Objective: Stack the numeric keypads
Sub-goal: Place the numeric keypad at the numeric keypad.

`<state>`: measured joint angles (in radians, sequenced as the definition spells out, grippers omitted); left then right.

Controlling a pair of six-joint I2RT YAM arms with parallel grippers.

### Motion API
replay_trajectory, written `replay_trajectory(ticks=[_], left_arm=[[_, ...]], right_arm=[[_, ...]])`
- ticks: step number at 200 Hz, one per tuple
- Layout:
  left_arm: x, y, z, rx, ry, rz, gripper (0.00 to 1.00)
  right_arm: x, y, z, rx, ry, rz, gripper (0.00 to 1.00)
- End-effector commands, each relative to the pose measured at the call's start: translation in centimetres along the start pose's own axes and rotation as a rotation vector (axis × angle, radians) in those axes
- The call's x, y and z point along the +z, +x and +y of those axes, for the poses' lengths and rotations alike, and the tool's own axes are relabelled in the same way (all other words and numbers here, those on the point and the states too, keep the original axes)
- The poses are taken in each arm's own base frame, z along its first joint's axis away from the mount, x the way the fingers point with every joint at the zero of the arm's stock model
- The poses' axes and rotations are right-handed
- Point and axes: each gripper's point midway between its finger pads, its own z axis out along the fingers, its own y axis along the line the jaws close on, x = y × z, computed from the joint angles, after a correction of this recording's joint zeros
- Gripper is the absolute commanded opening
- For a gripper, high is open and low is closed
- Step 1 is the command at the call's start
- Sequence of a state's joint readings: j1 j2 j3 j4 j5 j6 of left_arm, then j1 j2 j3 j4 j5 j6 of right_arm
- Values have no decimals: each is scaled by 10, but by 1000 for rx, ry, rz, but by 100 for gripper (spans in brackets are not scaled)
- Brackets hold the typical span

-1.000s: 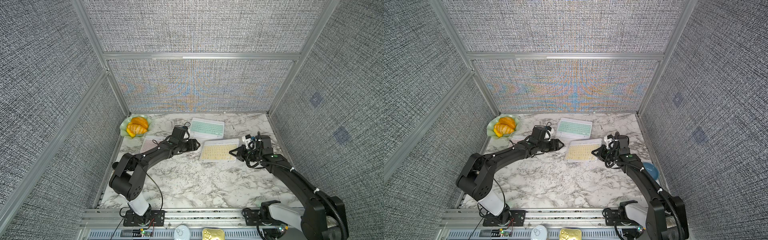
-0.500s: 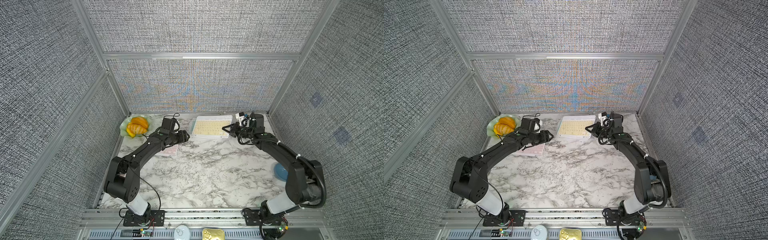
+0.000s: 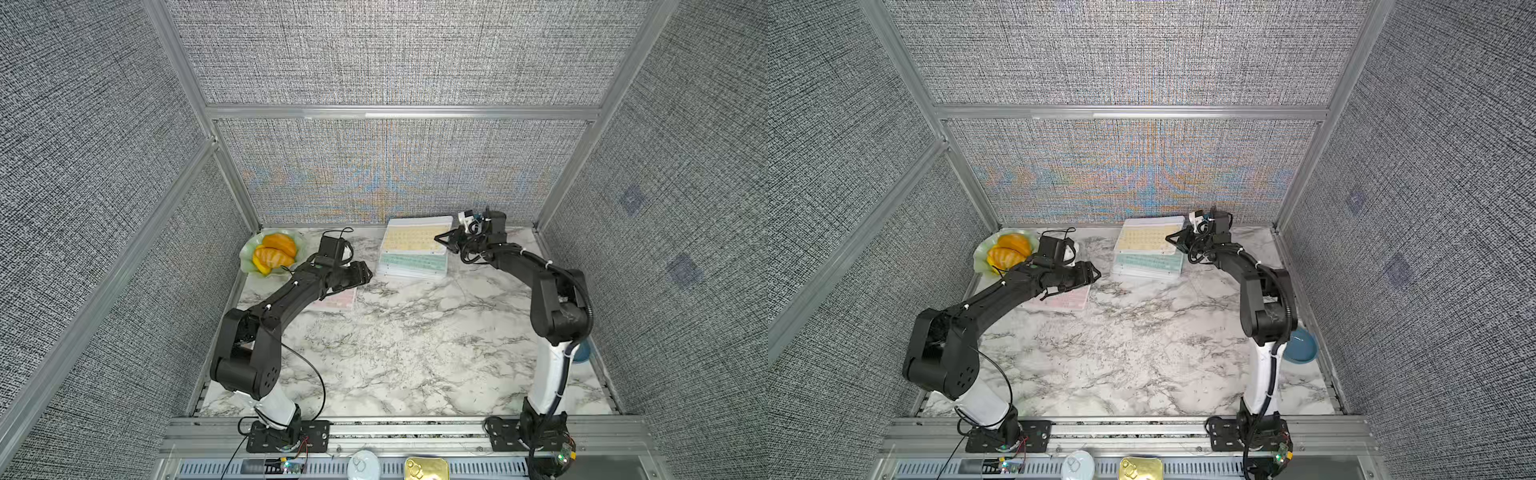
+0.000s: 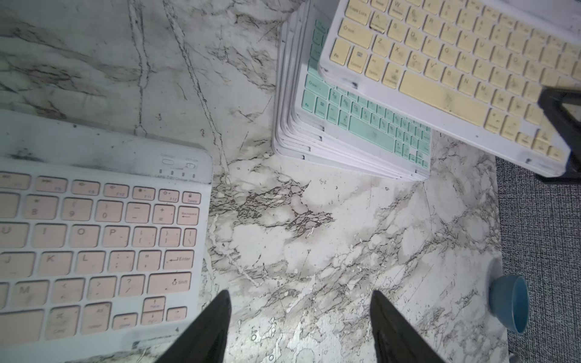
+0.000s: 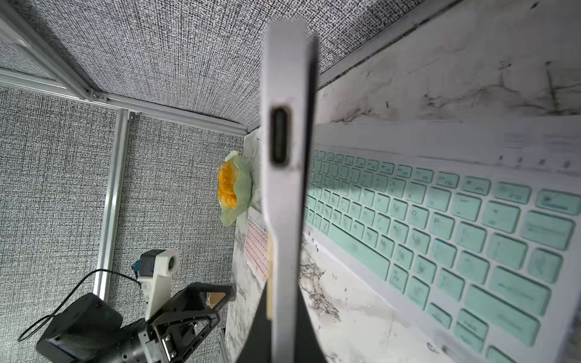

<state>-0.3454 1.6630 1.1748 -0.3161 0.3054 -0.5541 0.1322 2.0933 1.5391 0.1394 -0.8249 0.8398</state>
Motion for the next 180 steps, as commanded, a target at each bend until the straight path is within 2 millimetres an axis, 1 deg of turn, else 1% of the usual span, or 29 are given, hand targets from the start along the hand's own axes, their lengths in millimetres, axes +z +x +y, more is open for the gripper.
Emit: replay_trajectory(ticks=[1, 39, 89, 149, 180], left_arm=[[3, 1, 4, -2, -13, 10, 71], [12, 6, 8, -17, -14, 34, 71], [22, 9, 10, -29, -6, 51, 71], [28, 14, 12, -40, 4, 67, 71], [30, 16, 14, -39, 4, 74, 71]], right_arm=[[3, -4, 11, -13, -74, 19, 0], [8, 4, -4, 25, -79, 54, 0], [6, 13, -20, 62, -66, 72, 0], [9, 15, -36, 99, -44, 75, 0], [11, 15, -46, 124, -17, 75, 9]])
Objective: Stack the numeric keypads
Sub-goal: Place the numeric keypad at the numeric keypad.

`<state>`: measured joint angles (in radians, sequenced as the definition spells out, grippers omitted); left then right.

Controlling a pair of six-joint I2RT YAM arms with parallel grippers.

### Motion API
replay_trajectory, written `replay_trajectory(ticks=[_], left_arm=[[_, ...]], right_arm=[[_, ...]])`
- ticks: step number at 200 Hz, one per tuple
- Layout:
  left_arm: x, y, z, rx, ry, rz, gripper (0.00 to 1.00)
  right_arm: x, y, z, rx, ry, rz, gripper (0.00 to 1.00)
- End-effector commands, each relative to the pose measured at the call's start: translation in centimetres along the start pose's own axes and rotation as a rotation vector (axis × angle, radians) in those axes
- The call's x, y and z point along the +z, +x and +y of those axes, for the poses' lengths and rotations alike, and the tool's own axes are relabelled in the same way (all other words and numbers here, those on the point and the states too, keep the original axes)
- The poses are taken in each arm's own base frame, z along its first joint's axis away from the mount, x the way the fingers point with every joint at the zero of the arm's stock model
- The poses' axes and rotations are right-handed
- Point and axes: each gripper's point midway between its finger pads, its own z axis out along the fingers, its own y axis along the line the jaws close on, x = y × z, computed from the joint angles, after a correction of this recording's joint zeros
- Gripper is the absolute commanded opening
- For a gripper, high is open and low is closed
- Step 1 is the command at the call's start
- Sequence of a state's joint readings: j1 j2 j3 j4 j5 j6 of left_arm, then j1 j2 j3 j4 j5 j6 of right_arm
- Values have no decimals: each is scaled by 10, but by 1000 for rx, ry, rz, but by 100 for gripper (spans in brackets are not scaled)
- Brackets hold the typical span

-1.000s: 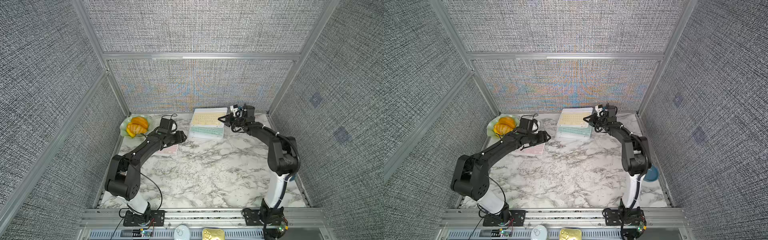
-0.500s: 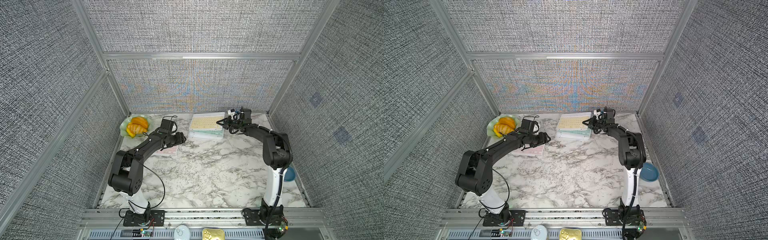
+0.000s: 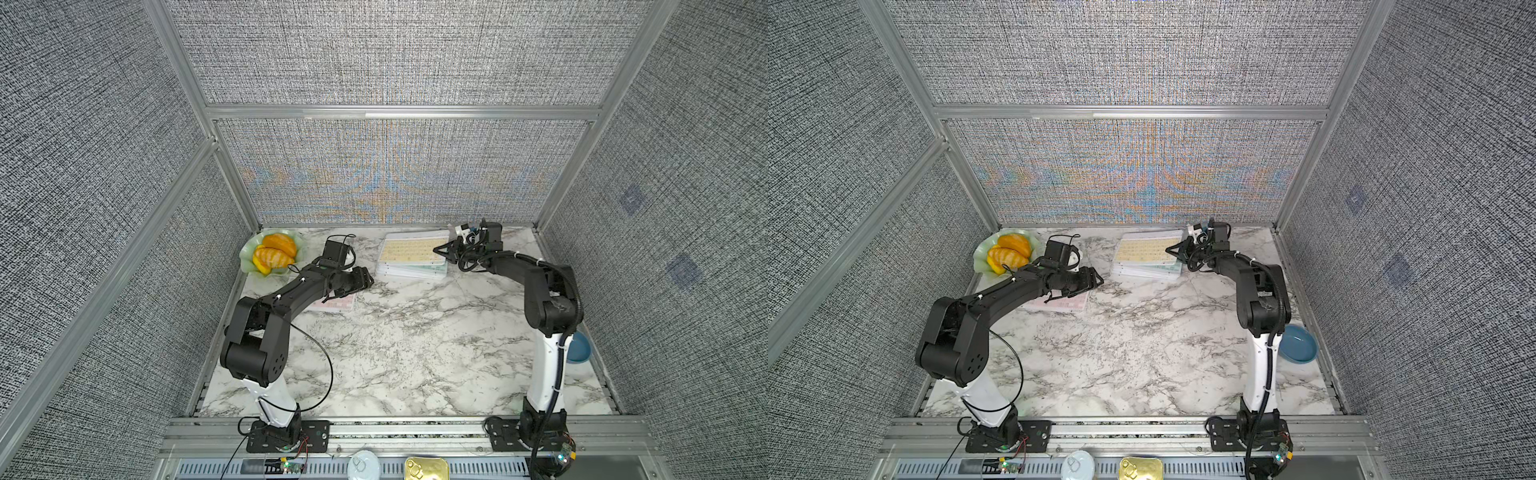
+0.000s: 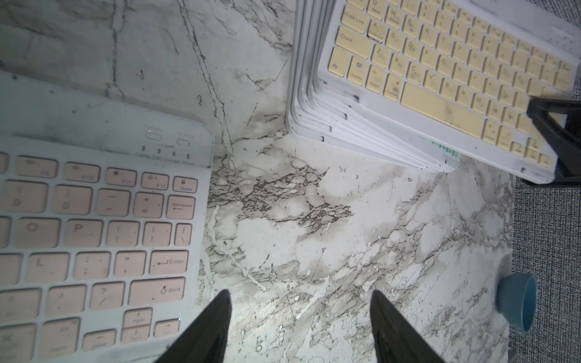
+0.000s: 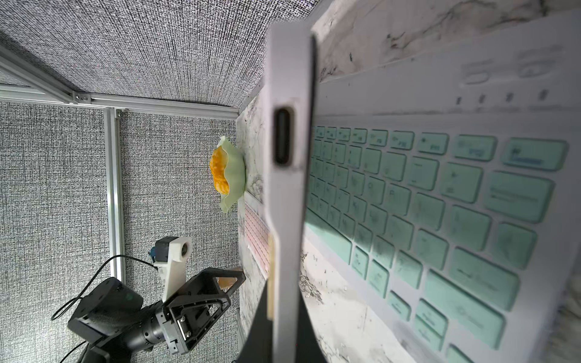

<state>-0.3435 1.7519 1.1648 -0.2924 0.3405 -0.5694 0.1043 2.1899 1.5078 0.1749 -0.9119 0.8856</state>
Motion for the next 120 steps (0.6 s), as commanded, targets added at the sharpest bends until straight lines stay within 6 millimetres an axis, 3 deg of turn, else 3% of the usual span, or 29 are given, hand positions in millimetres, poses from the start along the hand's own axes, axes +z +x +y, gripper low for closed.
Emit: replay_trajectory(ticks=[1, 74, 120], left_arm=[[1, -2, -1, 2, 11, -4, 71], [4, 2, 0, 2, 22, 5, 71], [6, 5, 1, -3, 27, 6, 71]], right_arm=[[1, -4, 2, -2, -13, -4, 9], [-4, -9, -17, 24, 89, -30, 35], [-9, -8, -28, 18, 171, -37, 38]])
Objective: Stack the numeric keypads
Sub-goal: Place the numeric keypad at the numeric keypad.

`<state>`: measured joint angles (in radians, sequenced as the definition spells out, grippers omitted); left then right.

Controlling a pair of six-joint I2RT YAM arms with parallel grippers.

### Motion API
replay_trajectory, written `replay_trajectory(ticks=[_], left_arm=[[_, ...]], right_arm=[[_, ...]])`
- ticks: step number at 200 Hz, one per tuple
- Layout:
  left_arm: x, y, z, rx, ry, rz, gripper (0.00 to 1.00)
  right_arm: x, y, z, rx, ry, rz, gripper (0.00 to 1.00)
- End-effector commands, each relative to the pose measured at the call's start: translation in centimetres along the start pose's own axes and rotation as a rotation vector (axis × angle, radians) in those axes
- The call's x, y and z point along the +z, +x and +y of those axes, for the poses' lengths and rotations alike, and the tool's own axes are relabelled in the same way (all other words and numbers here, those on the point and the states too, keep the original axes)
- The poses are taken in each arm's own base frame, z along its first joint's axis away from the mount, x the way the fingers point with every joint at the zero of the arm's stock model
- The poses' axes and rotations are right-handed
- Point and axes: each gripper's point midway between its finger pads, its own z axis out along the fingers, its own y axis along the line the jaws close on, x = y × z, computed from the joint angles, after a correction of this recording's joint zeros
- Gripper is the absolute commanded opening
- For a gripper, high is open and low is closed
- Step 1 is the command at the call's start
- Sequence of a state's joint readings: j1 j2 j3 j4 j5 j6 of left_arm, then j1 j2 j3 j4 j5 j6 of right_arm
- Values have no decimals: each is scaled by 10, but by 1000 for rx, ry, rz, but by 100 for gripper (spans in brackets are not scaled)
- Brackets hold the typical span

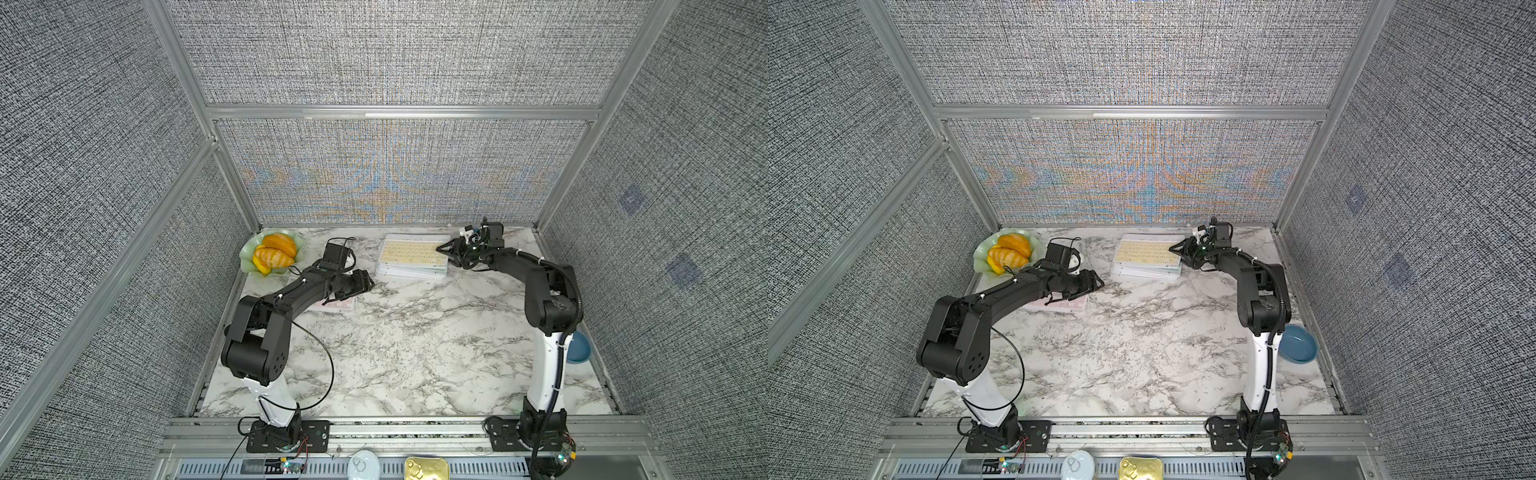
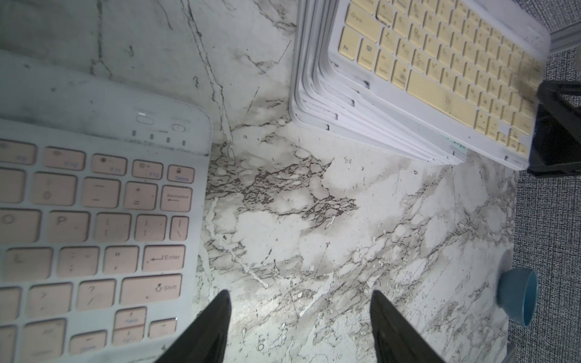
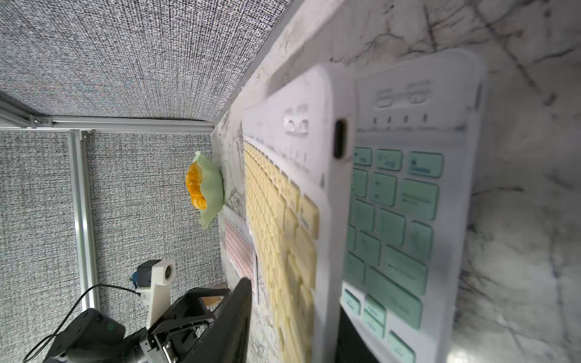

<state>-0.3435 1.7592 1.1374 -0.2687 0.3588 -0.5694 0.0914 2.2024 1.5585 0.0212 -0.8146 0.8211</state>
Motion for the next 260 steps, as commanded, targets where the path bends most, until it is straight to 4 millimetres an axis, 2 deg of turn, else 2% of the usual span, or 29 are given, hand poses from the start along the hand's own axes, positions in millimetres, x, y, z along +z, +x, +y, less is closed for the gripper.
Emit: replay_trajectory(ticks=[1, 167, 260], left_arm=[[0, -3, -3, 1, 17, -12, 71], [6, 4, 2, -18, 28, -11, 71], [7, 9, 6, -16, 21, -6, 71]], right_arm=[[-3, 1, -6, -10, 50, -3, 38], [-14, -12, -28, -9, 155, -44, 39], [-20, -24, -32, -11, 180, -69, 40]])
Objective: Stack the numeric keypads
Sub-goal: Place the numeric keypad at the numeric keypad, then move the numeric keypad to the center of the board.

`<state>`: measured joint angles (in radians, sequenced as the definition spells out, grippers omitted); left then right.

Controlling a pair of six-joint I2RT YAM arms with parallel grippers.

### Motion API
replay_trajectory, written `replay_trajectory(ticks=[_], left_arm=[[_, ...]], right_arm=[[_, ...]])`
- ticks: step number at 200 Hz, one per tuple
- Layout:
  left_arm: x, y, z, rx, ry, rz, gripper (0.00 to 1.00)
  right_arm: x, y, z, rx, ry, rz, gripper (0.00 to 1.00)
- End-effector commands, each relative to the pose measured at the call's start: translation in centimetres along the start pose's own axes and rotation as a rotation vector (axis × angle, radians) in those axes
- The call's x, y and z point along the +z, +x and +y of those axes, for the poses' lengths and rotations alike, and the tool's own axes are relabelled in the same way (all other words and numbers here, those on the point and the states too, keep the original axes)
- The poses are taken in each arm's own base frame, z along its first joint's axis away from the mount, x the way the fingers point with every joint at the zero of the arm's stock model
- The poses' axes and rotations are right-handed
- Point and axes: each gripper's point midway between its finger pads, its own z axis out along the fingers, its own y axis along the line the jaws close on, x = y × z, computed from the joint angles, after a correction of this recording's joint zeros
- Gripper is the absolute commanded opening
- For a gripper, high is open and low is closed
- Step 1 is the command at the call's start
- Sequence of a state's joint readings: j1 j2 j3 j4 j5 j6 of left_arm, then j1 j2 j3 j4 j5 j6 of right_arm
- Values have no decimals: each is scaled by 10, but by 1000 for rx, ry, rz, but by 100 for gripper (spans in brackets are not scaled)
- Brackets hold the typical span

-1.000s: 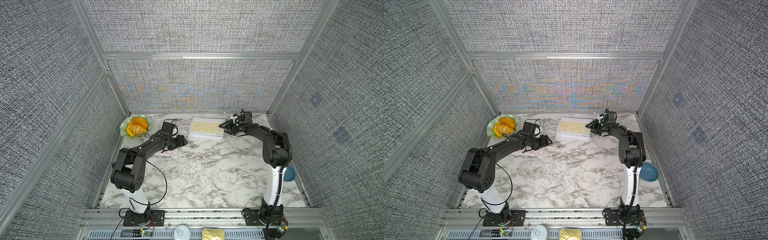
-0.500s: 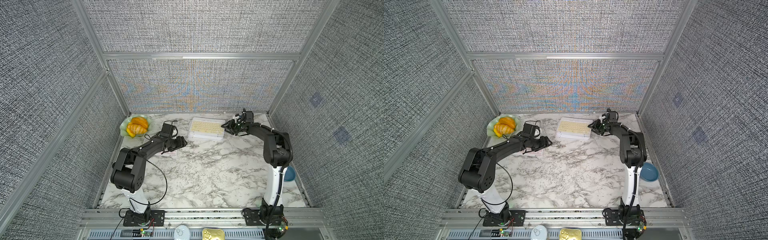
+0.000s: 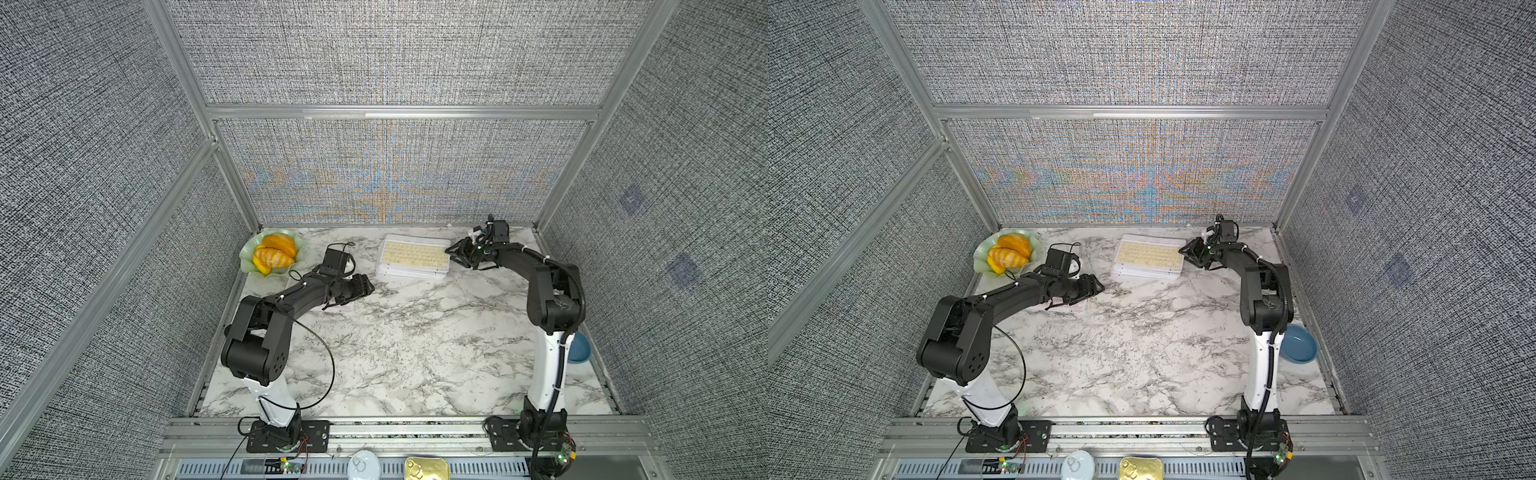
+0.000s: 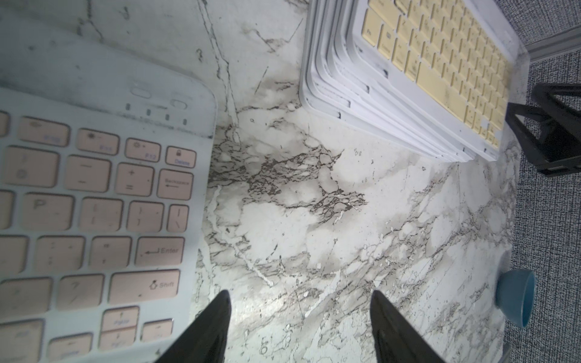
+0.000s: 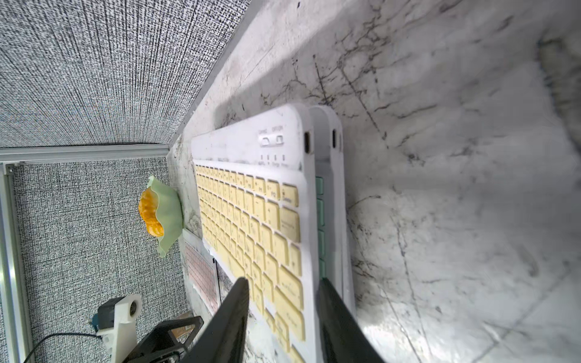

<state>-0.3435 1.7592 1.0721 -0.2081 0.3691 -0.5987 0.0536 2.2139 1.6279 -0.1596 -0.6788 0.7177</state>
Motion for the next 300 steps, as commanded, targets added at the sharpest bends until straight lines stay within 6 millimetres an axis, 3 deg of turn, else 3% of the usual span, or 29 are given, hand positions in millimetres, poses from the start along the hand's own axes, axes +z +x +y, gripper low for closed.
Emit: replay_trajectory(ticks=[1, 54, 111, 143, 189, 249, 300], left_arm=[[-1, -3, -3, 14, 14, -14, 71], [-4, -4, -1, 22, 1, -22, 71], [-7, -16, 11, 65, -105, -42, 71], [-5, -31, 22, 116, -186, -60, 71], [12, -34, 36, 117, -216, -35, 71], [22, -35, 49, 139, -270, -9, 71], [33, -23, 59, 148, -280, 37, 70]], right_arm=[[-2, -2, 0, -10, 13, -8, 40], [-5, -1, -2, -21, 27, -8, 40], [-31, 18, 13, -32, -20, -58, 40], [-42, 49, 24, -59, -75, -67, 40], [-56, 94, 40, -134, -95, -62, 40], [-85, 128, 55, -229, -44, -67, 40], [-86, 152, 53, -244, -25, -32, 40]])
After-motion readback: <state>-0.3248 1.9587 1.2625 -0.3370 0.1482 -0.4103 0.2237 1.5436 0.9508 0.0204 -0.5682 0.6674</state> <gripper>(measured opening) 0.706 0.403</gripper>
